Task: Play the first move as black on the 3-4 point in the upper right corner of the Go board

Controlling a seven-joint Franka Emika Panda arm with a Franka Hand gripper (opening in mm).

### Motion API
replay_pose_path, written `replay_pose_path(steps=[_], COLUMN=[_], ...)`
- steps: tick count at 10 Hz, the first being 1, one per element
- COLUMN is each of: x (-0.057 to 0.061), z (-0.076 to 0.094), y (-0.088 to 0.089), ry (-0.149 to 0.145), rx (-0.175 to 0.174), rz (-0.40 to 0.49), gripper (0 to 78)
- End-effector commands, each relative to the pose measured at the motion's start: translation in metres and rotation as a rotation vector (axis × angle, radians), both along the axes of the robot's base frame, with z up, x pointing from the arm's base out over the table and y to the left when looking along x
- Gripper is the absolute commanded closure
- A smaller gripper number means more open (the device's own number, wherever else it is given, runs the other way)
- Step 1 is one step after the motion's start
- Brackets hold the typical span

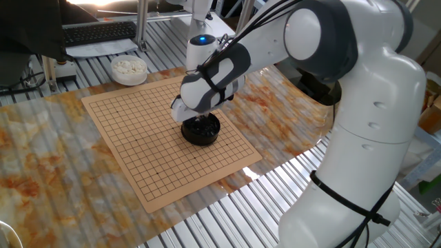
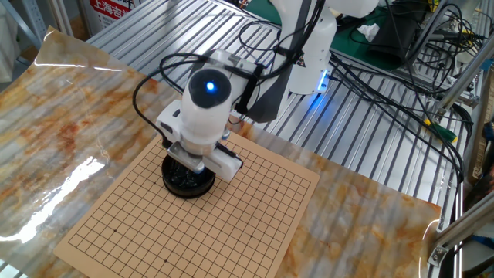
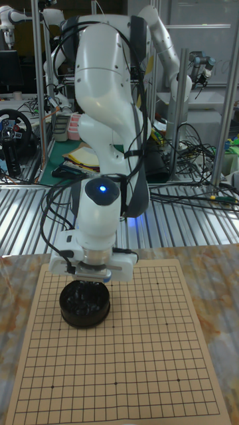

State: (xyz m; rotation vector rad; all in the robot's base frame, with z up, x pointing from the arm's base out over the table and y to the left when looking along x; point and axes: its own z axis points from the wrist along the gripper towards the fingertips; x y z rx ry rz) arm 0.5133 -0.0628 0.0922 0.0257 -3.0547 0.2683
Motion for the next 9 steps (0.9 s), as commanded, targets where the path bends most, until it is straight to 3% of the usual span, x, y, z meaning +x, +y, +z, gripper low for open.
replay_pose_path(steps=[1,6,8,9], x=[-0.019,-0.02,-0.018,-0.014], z=[0.052,0.054,0.049,0.039], y=[0.008,0.008,0.009,0.011], ry=[0.007,0.012,-0.016,-0.053], rx=[0.095,0.09,0.082,0.021], rz=[-0.076,-0.093,-0.102,-0.083], gripper=[76.4,76.4,76.4,76.4])
